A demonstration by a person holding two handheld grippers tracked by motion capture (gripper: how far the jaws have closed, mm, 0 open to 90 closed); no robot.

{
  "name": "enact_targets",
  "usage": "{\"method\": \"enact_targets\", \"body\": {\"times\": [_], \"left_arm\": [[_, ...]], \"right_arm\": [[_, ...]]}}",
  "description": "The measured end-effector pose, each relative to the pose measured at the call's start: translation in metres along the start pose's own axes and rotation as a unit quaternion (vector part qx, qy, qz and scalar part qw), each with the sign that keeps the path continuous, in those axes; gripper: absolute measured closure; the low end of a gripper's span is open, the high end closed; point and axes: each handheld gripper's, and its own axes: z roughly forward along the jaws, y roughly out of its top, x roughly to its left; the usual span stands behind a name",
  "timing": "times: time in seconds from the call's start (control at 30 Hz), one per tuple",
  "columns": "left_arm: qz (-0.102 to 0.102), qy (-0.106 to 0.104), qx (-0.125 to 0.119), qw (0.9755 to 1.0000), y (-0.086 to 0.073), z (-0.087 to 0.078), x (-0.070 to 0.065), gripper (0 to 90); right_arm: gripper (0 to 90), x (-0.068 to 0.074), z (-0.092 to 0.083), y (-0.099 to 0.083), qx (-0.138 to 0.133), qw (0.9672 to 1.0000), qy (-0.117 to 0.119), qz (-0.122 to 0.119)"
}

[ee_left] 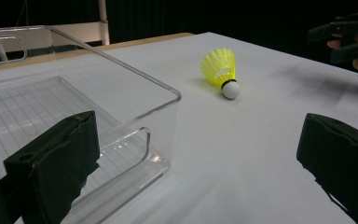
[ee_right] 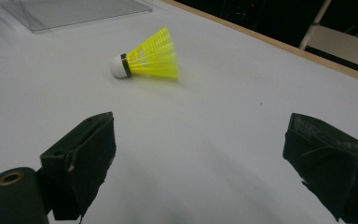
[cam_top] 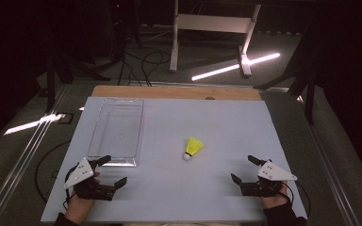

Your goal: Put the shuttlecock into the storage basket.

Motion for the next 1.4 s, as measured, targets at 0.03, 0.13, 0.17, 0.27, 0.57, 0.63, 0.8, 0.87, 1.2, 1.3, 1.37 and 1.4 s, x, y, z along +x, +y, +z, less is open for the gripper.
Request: {"method": "enact_targets", "body": {"times": [0.03, 0.13, 0.17, 0.27, 0.57, 0.63, 0.8, 0.87, 1.2, 1.3, 1.37, 1.4], "left_arm": [[0.000, 0.000, 0.000, 1.0000, 0.000, 0.000, 0.000, 0.2], [-0.002, 0.000, -0.003, 1.0000, 0.000, 0.000, 0.000, 0.1], [-0.003, 0.000, -0.002, 1.0000, 0.000, -0.001, 0.001, 0.1], [-0.007, -0.002, 0.002, 1.0000, 0.000, 0.000, 0.001, 0.1], [-0.026, -0.014, -0.009, 0.9995, 0.010, -0.005, 0.002, 0.1], [-0.034, -0.026, -0.011, 0.9990, 0.018, -0.007, 0.001, 0.1], [-0.034, -0.043, -0.005, 0.9984, 0.026, -0.007, 0.001, 0.1], [-0.025, -0.057, 0.010, 0.9980, 0.037, -0.007, 0.000, 0.1], [0.022, -0.095, 0.081, 0.9919, 0.066, -0.004, -0.006, 0.0], [0.039, -0.105, 0.114, 0.9871, 0.073, -0.001, -0.008, 0.0], [0.045, -0.109, 0.128, 0.9847, 0.076, 0.000, -0.009, 0.0], [0.048, -0.110, 0.133, 0.9838, 0.077, 0.001, -0.009, 0.0]], "right_arm": [[9.3, 0.000, 0.000, 0.000, 0.000, 1.0000, 0.000, 0.000], [9.3, 0.000, 0.000, 0.000, 0.001, 1.0000, 0.000, 0.002], [9.3, -0.001, 0.000, 0.000, 0.001, 1.0000, -0.001, 0.003], [9.3, 0.000, 0.000, 0.000, 0.001, 1.0000, 0.000, 0.002], [9.3, 0.001, 0.000, 0.001, -0.001, 1.0000, 0.003, 0.000], [9.3, 0.001, 0.000, 0.002, -0.003, 1.0000, 0.000, -0.001], [9.3, 0.001, 0.000, 0.002, -0.003, 1.0000, -0.003, -0.004], [9.3, 0.002, 0.000, 0.002, -0.004, 1.0000, -0.002, -0.004], [9.3, 0.003, 0.002, 0.002, 0.002, 0.9999, 0.002, -0.011], [9.3, 0.003, 0.002, 0.002, 0.003, 0.9999, 0.003, -0.010], [9.3, 0.003, 0.002, 0.002, 0.005, 0.9999, 0.003, -0.009], [9.3, 0.003, 0.002, 0.002, 0.005, 0.9999, 0.004, -0.008]]}}
